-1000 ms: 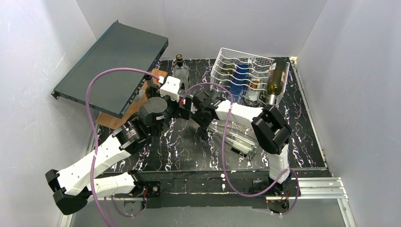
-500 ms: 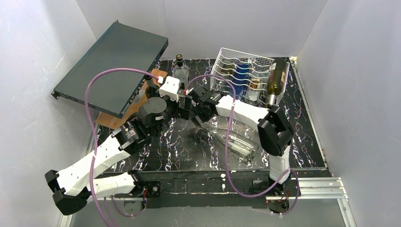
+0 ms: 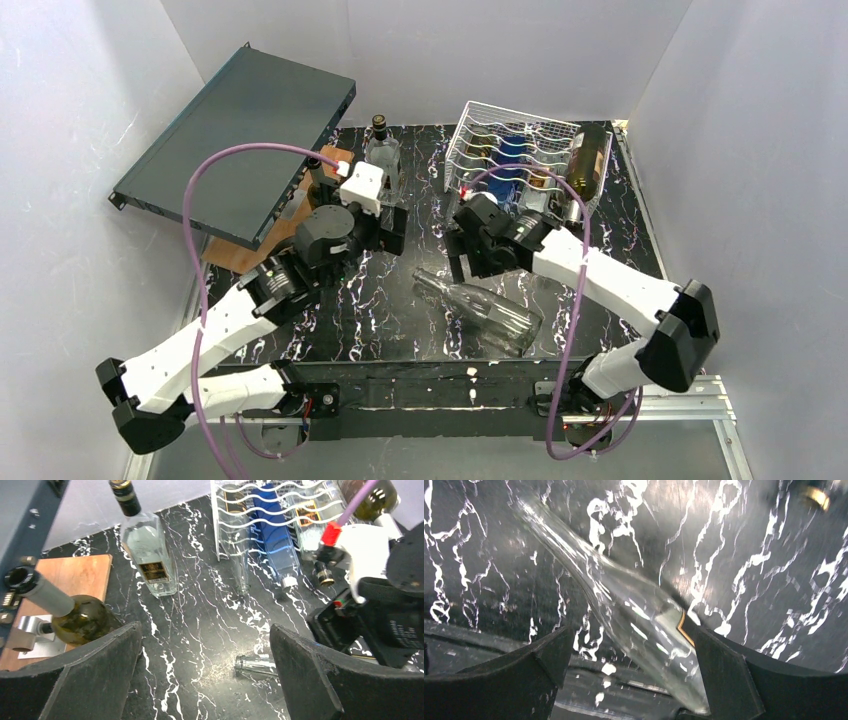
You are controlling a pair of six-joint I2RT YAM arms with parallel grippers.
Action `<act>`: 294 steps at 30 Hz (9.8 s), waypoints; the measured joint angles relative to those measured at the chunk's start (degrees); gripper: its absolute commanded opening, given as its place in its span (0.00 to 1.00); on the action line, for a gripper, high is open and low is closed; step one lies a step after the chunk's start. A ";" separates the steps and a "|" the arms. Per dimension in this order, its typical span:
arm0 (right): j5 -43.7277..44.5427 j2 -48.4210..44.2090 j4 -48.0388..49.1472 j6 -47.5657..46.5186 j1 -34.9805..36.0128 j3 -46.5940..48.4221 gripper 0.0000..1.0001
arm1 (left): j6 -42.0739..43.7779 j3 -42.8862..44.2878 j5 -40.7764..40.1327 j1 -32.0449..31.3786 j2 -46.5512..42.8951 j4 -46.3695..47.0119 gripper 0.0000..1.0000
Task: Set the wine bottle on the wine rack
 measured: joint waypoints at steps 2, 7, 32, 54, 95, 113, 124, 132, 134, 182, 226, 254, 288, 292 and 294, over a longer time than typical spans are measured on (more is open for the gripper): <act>-1.18 -2.49 -1.11 3.32 -0.02 -2.56 0.98 | -0.24 0.02 0.98 0.00 1.68 -0.04 0.99; -7.82 -7.76 -2.25 6.80 1.62 -8.22 0.94 | -1.18 0.02 2.95 0.00 5.88 -0.87 0.99; -9.51 -19.15 2.14 11.50 5.73 -24.11 0.65 | -12.72 2.69 14.38 -0.04 25.79 -5.99 0.99; 1.20 -23.21 6.82 18.21 5.66 -31.41 0.81 | -20.85 2.08 29.29 2.62 46.60 -5.53 0.97; -2.47 0.33 23.10 15.45 -7.15 -25.73 0.98 | -18.34 11.41 25.90 2.62 21.16 -20.41 0.98; -0.96 1.84 30.49 6.78 -7.02 -28.72 0.69 | -14.93 9.88 24.28 2.62 20.65 -16.72 0.98; -0.98 1.09 30.71 9.07 -6.97 -29.07 0.01 | -11.30 6.95 19.06 2.62 9.29 -18.23 0.98; -0.94 -1.03 26.69 11.06 -7.17 -28.61 0.01 | -8.90 2.71 9.60 2.62 3.32 -16.65 0.98; -0.76 -2.27 24.61 10.88 -7.19 -27.65 0.01 | -8.74 2.71 8.70 2.62 3.04 -16.26 0.98; -2.51 32.44 6.82 -4.39 -39.06 37.62 0.24 | -7.45 0.85 6.05 2.62 8.57 -14.88 0.98; 4.50 39.32 5.22 -13.11 -39.41 45.83 0.98 | -9.09 0.83 8.74 2.62 9.79 -14.58 0.98; 10.97 24.46 8.48 -17.68 -28.59 40.70 0.98 | -9.57 0.83 8.59 2.62 10.27 -14.58 0.98; -15.15 -20.48 25.99 -14.69 -21.03 -16.17 0.98 | -10.95 10.10 0.20 5.44 16.09 -16.31 0.98; -14.82 -23.32 25.88 -14.93 -21.03 -17.09 0.98 | -12.11 19.71 3.82 9.92 19.87 -17.79 0.98; -14.78 -24.48 25.94 -15.30 -21.03 -17.09 0.99 | -12.39 24.85 5.07 12.02 23.26 -18.10 0.98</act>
